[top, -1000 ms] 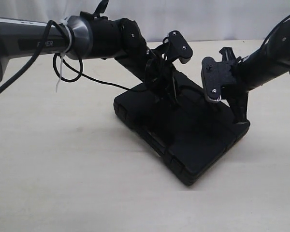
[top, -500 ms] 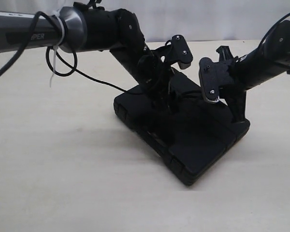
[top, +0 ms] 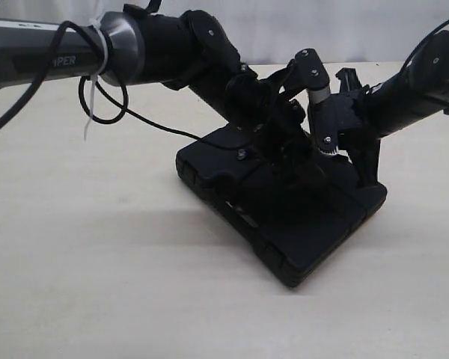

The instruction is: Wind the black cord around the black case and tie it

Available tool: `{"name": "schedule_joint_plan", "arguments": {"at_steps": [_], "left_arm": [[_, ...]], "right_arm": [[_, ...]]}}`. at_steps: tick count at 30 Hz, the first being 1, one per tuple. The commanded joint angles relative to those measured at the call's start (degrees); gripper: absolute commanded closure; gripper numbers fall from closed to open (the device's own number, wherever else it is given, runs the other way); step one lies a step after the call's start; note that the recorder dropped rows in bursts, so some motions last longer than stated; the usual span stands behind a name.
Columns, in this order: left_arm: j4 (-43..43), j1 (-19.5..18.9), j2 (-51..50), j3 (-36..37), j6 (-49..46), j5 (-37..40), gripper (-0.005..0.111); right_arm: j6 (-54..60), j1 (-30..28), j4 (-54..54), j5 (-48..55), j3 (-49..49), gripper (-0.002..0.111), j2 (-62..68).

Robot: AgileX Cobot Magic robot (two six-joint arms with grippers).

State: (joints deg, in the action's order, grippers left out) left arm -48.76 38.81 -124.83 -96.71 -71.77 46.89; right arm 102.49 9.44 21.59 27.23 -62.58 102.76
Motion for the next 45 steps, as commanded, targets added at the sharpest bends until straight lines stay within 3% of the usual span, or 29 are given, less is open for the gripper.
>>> {"name": "schedule_joint_plan", "arguments": {"at_steps": [1,3,5,6,8,9,13,14,17,19,24,27,30,32,37,45], "left_arm": [[-0.25,0.19,-1.23,-0.07,0.03,-2.48,0.049],[0.29,0.31,-1.48,-0.07,0.03,-2.48,0.063],[0.53,0.4,-1.48,-0.07,0.03,-2.98,0.106],[3.25,0.4,-1.48,-0.07,-0.17,-2.98,0.107],[9.98,0.4,-1.48,-0.07,4.73,-2.22,0.107],[10.47,0.4,-1.48,-0.07,4.97,-0.52,0.107],[10.62,0.42,-0.76,-0.07,4.97,-1.84,0.107],[10.62,0.42,-0.76,-0.07,4.97,-2.9,0.107],[10.62,0.42,-0.76,-0.07,4.58,-3.64,0.107],[10.62,0.42,-0.76,-0.07,4.48,-3.1,0.107],[10.25,0.42,-0.87,-0.07,4.36,-0.78,0.107],[10.13,0.42,-1.54,-0.07,4.84,-0.75,0.101],[9.32,0.53,-1.54,-0.07,6.67,0.89,0.072],[9.73,1.01,-1.54,-0.07,6.67,2.2,0.062],[10.4,2.17,-3.43,-0.07,8.69,-3.47,0.061],[12.33,3.17,-6.57,-0.07,13.59,-5.26,0.061]], "right_arm": [[0.13,0.08,0.43,-1.0,0.3,0.104,-0.55],[0.13,0.08,1.75,-1.73,0.3,0.104,-0.55],[0.13,0.08,2.26,-1.86,0.3,0.104,-0.55],[0.13,0.08,3.29,-1.73,0.3,0.104,-0.55],[-2.79,0.08,3.4,-4.31,0.3,0.104,-0.55],[-11.03,0.08,3.4,-9.02,0.3,0.103,-0.55],[-14.59,-0.03,3.4,-9.11,0.3,0.06,-0.55],[-13.2,-0.03,3.4,-7.91,0.3,0.059,-0.55],[-7.69,-0.03,3.4,-3.91,0.3,0.07,-0.55],[-6.45,-0.03,6.02,-4.51,0.3,0.069,-0.55],[-6.26,-0.03,12.48,-7.26,0.3,0.038,-0.55],[-6.26,-0.03,12.48,-5.85,0.3,0.036,-0.92],[-6.14,-0.03,12.48,-4.67,0.3,0.036,-1.41],[-6.14,-0.03,12.48,-4.59,0.3,0.036,-1.48],[-6.54,-0.03,12.48,-2.06,0.3,0.036,-1.62],[-6.54,-0.03,12.48,-3.37,0.3,0.036,-1.62]]}}
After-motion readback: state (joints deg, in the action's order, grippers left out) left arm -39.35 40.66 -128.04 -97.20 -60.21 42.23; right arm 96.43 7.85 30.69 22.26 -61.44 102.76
